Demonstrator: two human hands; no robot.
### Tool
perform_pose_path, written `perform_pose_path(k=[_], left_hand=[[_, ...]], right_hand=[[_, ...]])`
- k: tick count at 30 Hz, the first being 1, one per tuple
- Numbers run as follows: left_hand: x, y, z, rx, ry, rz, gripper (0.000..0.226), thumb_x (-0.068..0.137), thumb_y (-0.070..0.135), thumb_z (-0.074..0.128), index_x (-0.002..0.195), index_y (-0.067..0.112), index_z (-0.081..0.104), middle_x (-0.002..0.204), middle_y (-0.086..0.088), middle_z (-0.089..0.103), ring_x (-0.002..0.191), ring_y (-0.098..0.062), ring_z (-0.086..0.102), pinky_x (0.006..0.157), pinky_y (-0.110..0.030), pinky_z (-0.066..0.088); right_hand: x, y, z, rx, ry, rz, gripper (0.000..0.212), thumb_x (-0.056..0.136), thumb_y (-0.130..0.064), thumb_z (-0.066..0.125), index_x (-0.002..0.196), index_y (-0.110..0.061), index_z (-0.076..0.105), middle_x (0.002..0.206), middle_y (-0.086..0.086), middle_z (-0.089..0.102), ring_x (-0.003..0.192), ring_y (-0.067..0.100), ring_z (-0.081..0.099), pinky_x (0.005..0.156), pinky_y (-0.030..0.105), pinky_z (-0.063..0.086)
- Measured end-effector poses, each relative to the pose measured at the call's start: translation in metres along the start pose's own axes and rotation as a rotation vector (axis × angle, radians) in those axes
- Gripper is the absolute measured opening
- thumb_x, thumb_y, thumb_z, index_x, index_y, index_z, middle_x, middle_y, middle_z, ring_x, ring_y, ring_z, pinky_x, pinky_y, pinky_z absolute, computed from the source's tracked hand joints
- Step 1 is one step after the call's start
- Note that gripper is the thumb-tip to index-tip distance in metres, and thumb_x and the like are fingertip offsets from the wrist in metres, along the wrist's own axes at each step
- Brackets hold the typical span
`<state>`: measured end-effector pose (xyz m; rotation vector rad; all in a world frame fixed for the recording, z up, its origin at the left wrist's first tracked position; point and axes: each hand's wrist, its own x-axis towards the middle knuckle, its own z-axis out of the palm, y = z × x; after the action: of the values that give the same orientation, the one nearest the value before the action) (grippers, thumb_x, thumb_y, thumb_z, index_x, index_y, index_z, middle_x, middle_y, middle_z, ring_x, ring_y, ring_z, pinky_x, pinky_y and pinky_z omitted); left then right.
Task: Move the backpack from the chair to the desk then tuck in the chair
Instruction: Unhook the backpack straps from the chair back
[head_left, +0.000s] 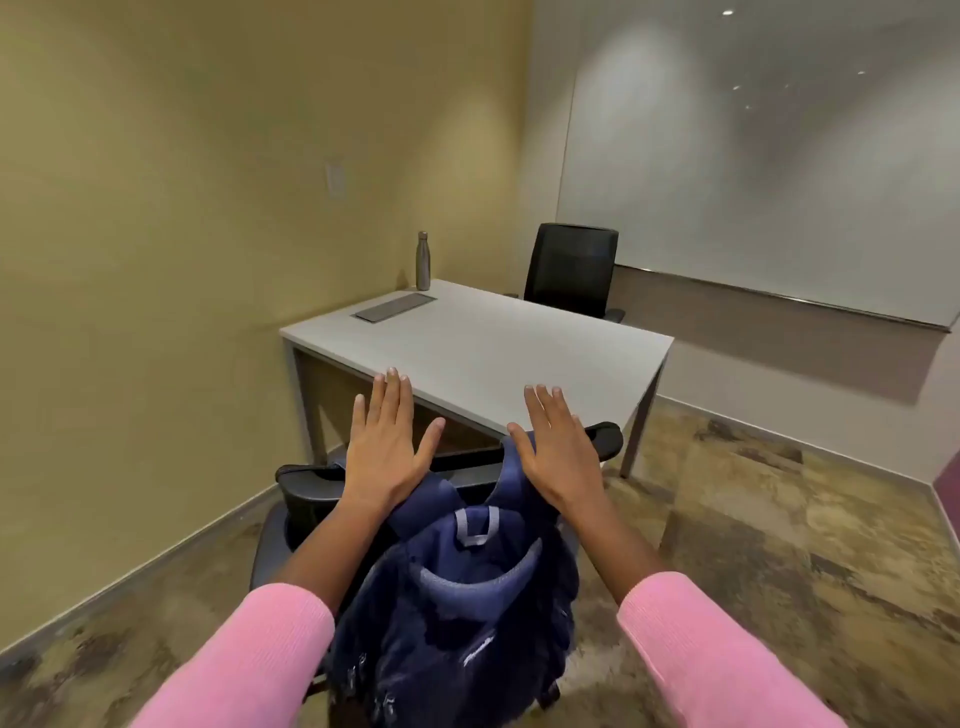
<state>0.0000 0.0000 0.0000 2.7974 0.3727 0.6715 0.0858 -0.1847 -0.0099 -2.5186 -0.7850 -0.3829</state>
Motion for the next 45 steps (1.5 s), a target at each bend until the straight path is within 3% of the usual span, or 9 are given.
perform_pose_path(k=[9, 13, 16, 20, 23, 29, 32, 37, 45], left_hand=[[0.003, -0.007, 0.006, -0.032, -0.229, -0.064, 0.066, 0.095, 0.049, 0.02, 0.144, 0.005, 0.007, 0.157, -0.013, 0.002, 0.144, -0.022, -0.007, 0.117, -0.041, -0.001], [0.004, -0.008, 0.006, -0.013, -0.295, -0.065, 0.065, 0.095, 0.049, 0.021, 0.143, 0.005, 0.015, 0.156, -0.014, 0.011, 0.145, -0.024, -0.002, 0.117, -0.043, 0.004], [0.006, -0.01, 0.004, 0.013, -0.355, -0.035, 0.063, 0.096, 0.048, 0.021, 0.141, 0.006, 0.023, 0.155, -0.013, 0.018, 0.144, -0.025, 0.003, 0.116, -0.045, 0.008], [0.013, -0.021, -0.004, 0.015, -0.589, 0.0, 0.057, 0.094, 0.052, 0.022, 0.133, 0.016, 0.043, 0.146, -0.011, 0.041, 0.138, -0.026, 0.027, 0.111, -0.044, 0.024], [0.024, -0.035, -0.012, -0.046, -0.745, -0.016, 0.056, 0.095, 0.051, 0.023, 0.131, 0.016, 0.047, 0.142, -0.011, 0.046, 0.128, -0.027, 0.043, 0.107, -0.037, 0.031], [0.039, -0.073, -0.014, -0.174, -0.858, -0.017, 0.051, 0.097, 0.047, 0.024, 0.131, 0.016, 0.047, 0.143, -0.008, 0.044, 0.128, -0.022, 0.042, 0.105, -0.029, 0.026], [0.045, -0.096, -0.013, -0.228, -0.925, -0.006, 0.049, 0.097, 0.048, 0.021, 0.132, 0.024, 0.044, 0.146, -0.001, 0.039, 0.131, -0.017, 0.036, 0.1, -0.025, 0.021], [0.052, -0.14, -0.013, -0.406, -1.082, 0.016, 0.045, 0.098, 0.04, 0.025, 0.135, 0.021, 0.042, 0.147, 0.0, 0.038, 0.131, -0.015, 0.037, 0.113, -0.029, 0.023], [0.059, -0.192, 0.011, -0.644, -1.217, 0.036, 0.043, 0.097, 0.011, 0.036, 0.14, 0.011, 0.03, 0.149, -0.006, 0.034, 0.132, -0.014, 0.036, 0.108, -0.023, 0.032]], right_hand=[[-0.006, 0.0, 0.009, 0.107, -0.032, 0.078, 0.046, 0.098, -0.037, 0.031, 0.135, -0.01, 0.04, 0.147, 0.012, 0.036, 0.14, 0.025, 0.02, 0.112, 0.039, 0.021], [-0.009, -0.001, 0.007, 0.088, -0.003, 0.032, 0.039, 0.098, -0.033, 0.033, 0.111, -0.007, 0.06, 0.118, 0.015, 0.062, 0.12, 0.031, 0.044, 0.1, 0.04, 0.034], [-0.008, -0.003, 0.005, 0.018, -0.003, -0.012, 0.04, 0.097, -0.034, 0.032, 0.097, -0.008, 0.062, 0.101, 0.012, 0.066, 0.101, 0.029, 0.051, 0.09, 0.041, 0.038], [-0.006, -0.016, 0.009, -0.106, -0.092, -0.003, 0.042, 0.096, -0.042, 0.031, 0.115, -0.015, 0.058, 0.12, 0.005, 0.06, 0.119, 0.021, 0.046, 0.111, 0.051, 0.015], [-0.006, -0.036, 0.015, -0.102, -0.125, -0.048, 0.044, 0.096, -0.044, 0.031, 0.123, -0.017, 0.053, 0.131, 0.002, 0.055, 0.125, 0.017, 0.042, 0.113, 0.05, 0.005], [-0.007, -0.087, 0.027, 0.104, -0.274, -0.2, 0.045, 0.095, -0.044, 0.033, 0.134, -0.022, 0.041, 0.141, 0.002, 0.045, 0.13, 0.016, 0.036, 0.111, 0.039, 0.018], [-0.013, -0.102, 0.036, 0.095, -0.342, -0.271, 0.058, 0.09, -0.055, 0.037, 0.139, -0.025, 0.031, 0.147, -0.003, 0.036, 0.135, 0.012, 0.028, 0.113, 0.037, 0.014], [-0.016, -0.105, 0.039, 0.002, -0.349, -0.346, 0.086, 0.074, -0.073, 0.044, 0.143, -0.028, 0.018, 0.153, -0.01, 0.021, 0.14, 0.006, 0.012, 0.114, 0.031, 0.006], [-0.013, -0.116, 0.039, 0.031, -0.357, -0.333, 0.075, 0.076, -0.048, 0.052, 0.141, -0.032, 0.018, 0.146, -0.022, 0.021, 0.127, -0.015, 0.006, 0.104, 0.002, -0.003]])
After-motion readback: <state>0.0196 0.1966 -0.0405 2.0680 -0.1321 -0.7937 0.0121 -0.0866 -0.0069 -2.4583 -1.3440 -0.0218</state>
